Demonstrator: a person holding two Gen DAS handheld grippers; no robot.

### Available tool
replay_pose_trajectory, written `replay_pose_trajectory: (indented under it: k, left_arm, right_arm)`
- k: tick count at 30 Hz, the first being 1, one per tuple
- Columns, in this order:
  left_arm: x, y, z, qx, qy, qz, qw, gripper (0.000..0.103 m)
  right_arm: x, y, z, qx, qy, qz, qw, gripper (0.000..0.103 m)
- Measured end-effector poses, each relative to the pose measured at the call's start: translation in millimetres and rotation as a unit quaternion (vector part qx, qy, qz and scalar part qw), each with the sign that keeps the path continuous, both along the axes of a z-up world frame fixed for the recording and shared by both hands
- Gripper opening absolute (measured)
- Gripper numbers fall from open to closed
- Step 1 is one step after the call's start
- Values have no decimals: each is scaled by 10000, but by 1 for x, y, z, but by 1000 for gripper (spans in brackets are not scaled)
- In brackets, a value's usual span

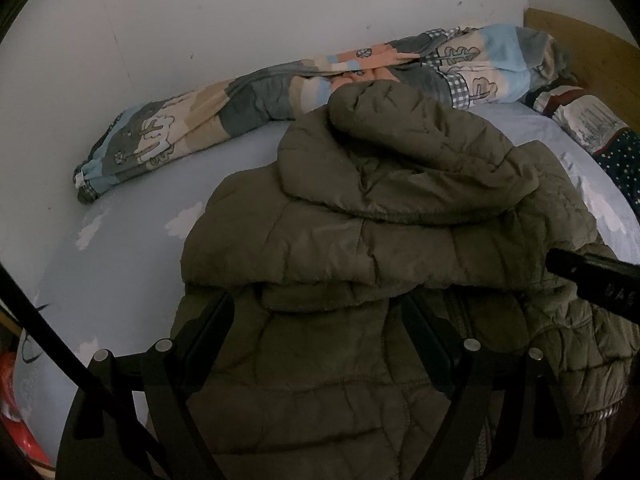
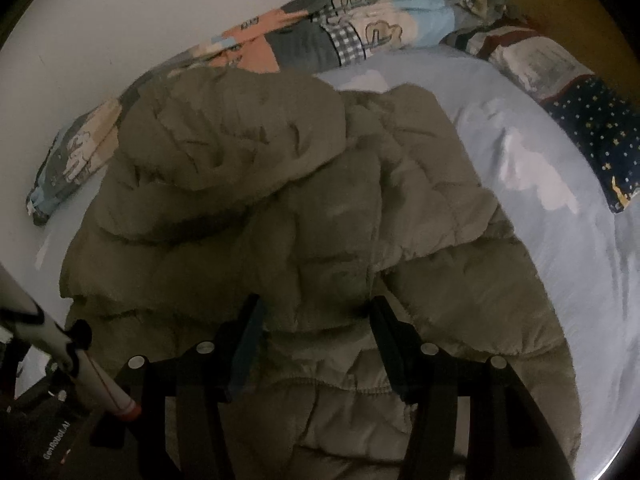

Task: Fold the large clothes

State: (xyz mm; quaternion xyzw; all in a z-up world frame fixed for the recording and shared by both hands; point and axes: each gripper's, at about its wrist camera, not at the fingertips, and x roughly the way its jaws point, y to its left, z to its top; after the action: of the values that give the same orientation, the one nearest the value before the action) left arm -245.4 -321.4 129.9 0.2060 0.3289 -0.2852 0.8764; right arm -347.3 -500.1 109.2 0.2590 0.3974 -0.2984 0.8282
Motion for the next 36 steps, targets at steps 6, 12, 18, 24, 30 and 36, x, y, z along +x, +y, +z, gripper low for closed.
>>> replay_pose_trajectory:
  k: [6, 12, 18, 24, 30, 36]
  left_arm:
    - [-1, 0, 2, -22, -33, -1, 10000, 85]
    - [-3, 0, 3, -42, -74, -9, 10000, 85]
    - [-5, 0, 5, -71, -147, -25, 9999, 85]
    - [-7, 1, 8, -100, -199, -44, 9997, 85]
    - [-6, 1, 8, -73, -187, -40, 9998, 85]
    - [6, 3, 0, 60, 139, 42, 9999, 85]
  right_arm:
    - [2, 7, 11, -124, -274, 133, 9995, 59]
    - [11, 14, 0, 23, -88, 341, 9994, 60]
    - [16, 15, -10, 127, 90, 428, 9990, 62]
    - [14, 16, -6, 100, 47, 421, 9991, 62]
    - [10, 18, 5, -103, -119, 404, 9991, 62]
    - [10, 14, 3, -42, -82, 384, 9992, 62]
